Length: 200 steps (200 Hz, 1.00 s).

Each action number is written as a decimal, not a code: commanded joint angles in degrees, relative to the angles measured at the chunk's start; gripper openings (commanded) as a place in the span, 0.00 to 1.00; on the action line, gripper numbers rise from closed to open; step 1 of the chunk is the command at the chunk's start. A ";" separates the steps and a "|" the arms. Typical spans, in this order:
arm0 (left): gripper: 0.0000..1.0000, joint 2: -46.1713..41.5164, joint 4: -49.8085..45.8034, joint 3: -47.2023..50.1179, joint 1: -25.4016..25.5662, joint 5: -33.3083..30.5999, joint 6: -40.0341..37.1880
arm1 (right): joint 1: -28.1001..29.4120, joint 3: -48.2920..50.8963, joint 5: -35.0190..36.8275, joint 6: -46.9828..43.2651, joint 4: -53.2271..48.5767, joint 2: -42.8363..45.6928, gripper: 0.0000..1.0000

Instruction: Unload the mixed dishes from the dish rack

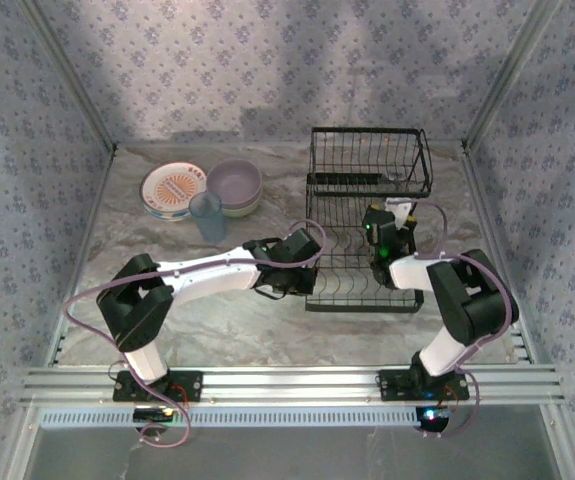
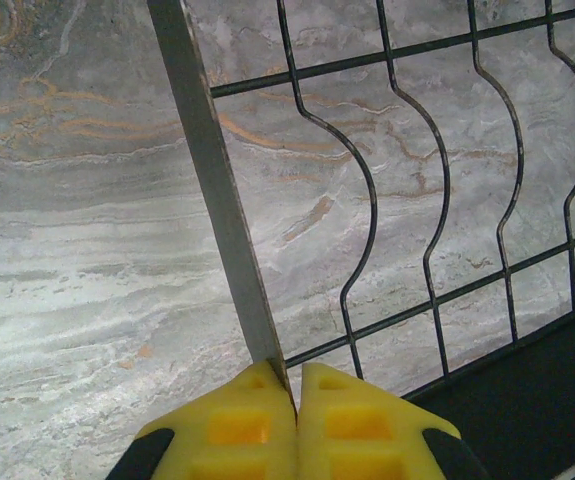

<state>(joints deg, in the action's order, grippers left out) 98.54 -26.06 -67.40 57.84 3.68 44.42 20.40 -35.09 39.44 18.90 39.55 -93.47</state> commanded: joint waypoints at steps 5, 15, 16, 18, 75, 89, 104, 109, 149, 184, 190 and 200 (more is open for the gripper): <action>0.00 -1.31 0.41 1.70 0.43 5.80 -4.71 | -0.10 -4.61 1.76 1.14 -2.32 -3.60 0.83; 0.00 -1.46 0.40 1.88 0.43 5.98 -4.87 | -0.14 -5.59 2.83 0.99 -1.75 -4.88 0.86; 0.00 -1.44 0.44 1.90 0.43 6.03 -4.92 | -0.16 -5.68 2.96 0.94 -1.71 -5.01 0.87; 0.00 -1.43 0.41 1.89 0.43 6.06 -4.95 | -0.12 -6.00 3.17 0.89 -1.55 -5.29 0.87; 0.00 -1.42 1.08 3.09 0.43 6.60 -5.30 | -0.82 -12.47 8.63 1.20 -1.27 -11.36 0.98; 0.00 -1.14 1.20 3.49 0.43 6.60 -5.48 | -1.21 -14.40 9.04 2.40 -2.57 -13.19 1.00; 0.00 -0.90 0.88 3.59 0.43 6.60 -5.97 | -1.26 -16.03 10.59 2.69 -2.87 -14.45 1.00; 0.00 -0.90 0.72 3.63 0.43 6.60 -6.09 | -1.28 -16.40 10.94 2.53 -2.02 -14.96 1.00; 0.00 -1.49 -0.26 3.68 0.43 6.34 -7.24 | -2.28 -22.22 14.20 5.37 -9.09 -17.73 1.00; 0.00 -2.03 -0.21 4.10 0.43 6.93 -7.48 | -4.39 -30.58 14.05 13.96 -26.62 -19.79 1.00; 0.00 -2.10 -0.15 4.24 0.43 7.09 -7.51 | -4.64 -31.68 13.91 14.88 -28.93 -20.03 1.00; 0.00 -2.30 -0.17 4.53 0.43 7.29 -7.60 | -4.98 -32.75 13.91 16.40 -31.42 -20.46 1.00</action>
<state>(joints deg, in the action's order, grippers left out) 97.84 -18.09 -65.04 56.53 3.16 42.50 19.68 -61.65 52.10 28.38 19.18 -113.58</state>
